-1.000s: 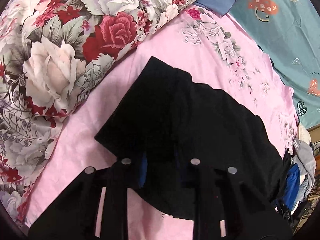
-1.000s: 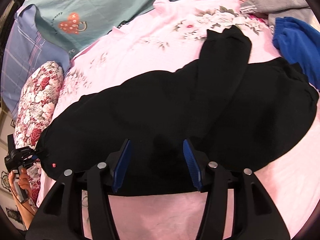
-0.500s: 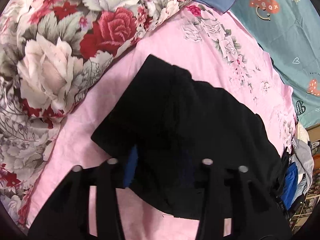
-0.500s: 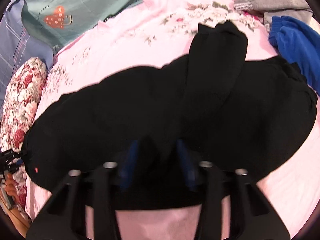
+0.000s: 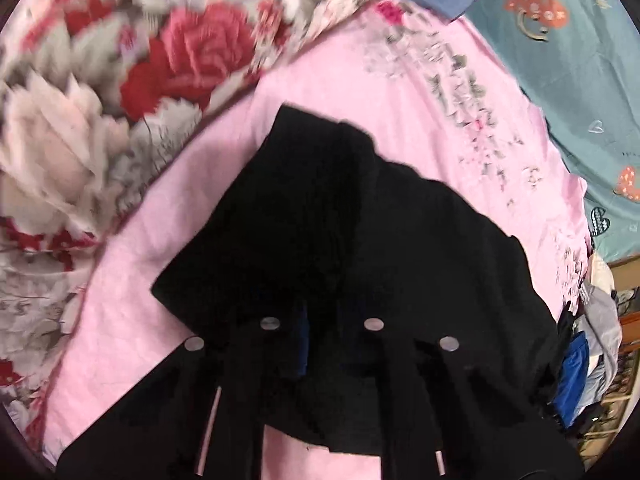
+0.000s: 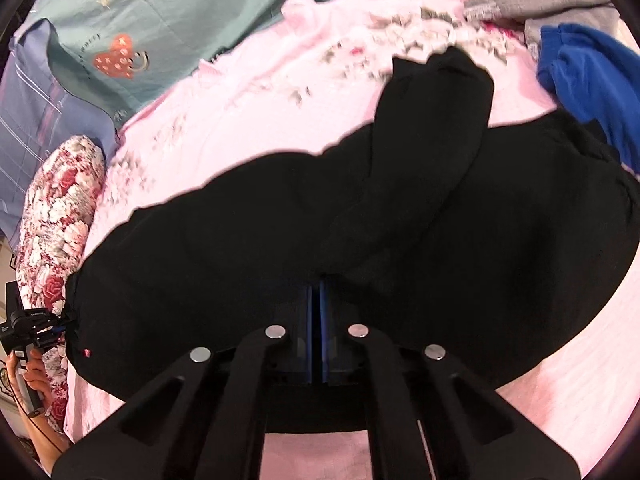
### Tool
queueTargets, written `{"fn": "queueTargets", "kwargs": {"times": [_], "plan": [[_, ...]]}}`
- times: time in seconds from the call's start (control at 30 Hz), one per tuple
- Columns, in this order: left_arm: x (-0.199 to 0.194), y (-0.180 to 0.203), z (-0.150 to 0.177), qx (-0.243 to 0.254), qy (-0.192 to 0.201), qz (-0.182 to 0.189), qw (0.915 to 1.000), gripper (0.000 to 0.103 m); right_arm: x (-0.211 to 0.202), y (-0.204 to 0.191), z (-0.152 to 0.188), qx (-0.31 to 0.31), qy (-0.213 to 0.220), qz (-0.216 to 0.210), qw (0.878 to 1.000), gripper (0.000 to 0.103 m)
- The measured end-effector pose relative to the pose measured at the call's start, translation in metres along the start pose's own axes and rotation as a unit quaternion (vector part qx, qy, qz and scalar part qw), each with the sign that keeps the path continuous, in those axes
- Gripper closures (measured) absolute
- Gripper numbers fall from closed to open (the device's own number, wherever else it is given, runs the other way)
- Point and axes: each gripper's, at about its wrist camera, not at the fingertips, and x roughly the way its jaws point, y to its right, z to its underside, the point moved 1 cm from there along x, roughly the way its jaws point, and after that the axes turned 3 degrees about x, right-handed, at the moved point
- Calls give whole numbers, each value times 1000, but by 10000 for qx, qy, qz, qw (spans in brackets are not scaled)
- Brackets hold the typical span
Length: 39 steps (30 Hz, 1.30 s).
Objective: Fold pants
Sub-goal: 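Fold the pants leg with the right tool toward the left tool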
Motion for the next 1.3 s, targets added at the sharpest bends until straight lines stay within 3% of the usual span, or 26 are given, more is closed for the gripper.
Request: {"fn": "queueTargets", "kwargs": {"times": [0.13, 0.27, 0.4, 0.5, 0.57, 0.6, 0.67, 0.7, 0.73, 0.77, 0.8, 0.83, 0.9, 0.93, 1.0, 1.1, 1.2, 1.3], "plan": [[-38, 11, 0, 289, 377, 29, 9989, 94, -41, -2, -9, 24, 505, -320, 9982, 101], [-63, 18, 8, 615, 565, -113, 9964, 94, -74, -4, -8, -90, 541, -423, 9976, 101], [-54, 9, 23, 632, 350, -144, 9973, 94, -79, 2, 6, -155, 303, -317, 9989, 101], [-28, -5, 37, 533, 58, -380, 9978, 93, -61, 15, 25, -31, -75, -186, 9998, 101], [-9, -12, 44, 564, -96, -649, 9963, 82, -42, 24, 37, 70, -337, -7, 9994, 101], [-4, -13, 46, 626, -105, -841, 9944, 71, -36, 25, 41, 70, -440, 74, 9990, 101], [-6, -12, 45, 650, -79, -843, 9943, 69, -28, 24, 43, -54, -549, 168, 9983, 98], [-10, -11, 43, 656, -66, -811, 9945, 62, -29, 20, 40, -194, -658, 188, 9975, 95], [-15, -9, 41, 675, -37, -770, 9947, 48, -32, 16, 36, -325, -752, 156, 9965, 80], [-23, -6, 40, 719, 35, -699, 9950, 42, -37, 14, 31, -420, -711, 163, 9964, 67], [-33, -3, 39, 780, 163, -706, 9943, 29, -46, 12, 24, -522, -550, 231, 9969, 65], [-42, 0, 39, 837, 328, -733, 9932, 24, -60, 11, 13, -617, -211, 416, 9970, 62], [-62, 7, 38, 886, 742, -720, 9907, 20, -75, 13, -7, -631, 329, 819, 9941, 54], [-68, 10, 37, 846, 900, -689, 9899, 17, -79, 13, -16, -663, 588, 1001, 9910, 41], [-73, 17, 33, 756, 1096, -463, 9900, 14, -69, 11, -39, -823, 928, 1224, 9847, 38], [-54, 38, 34, 831, 741, 82, 9937, 14, -20, 3, -71, -997, 736, 1595, 9794, 38], [-24, 59, 42, 1080, 425, 26, 9932, 14, 30, -6, -90, -1241, 415, 2029, 9704, 38], [9, 69, 51, 1214, -91, -80, 9925, 14, 72, 2, -101, -1237, -105, 2410, 9626, 53]]}}
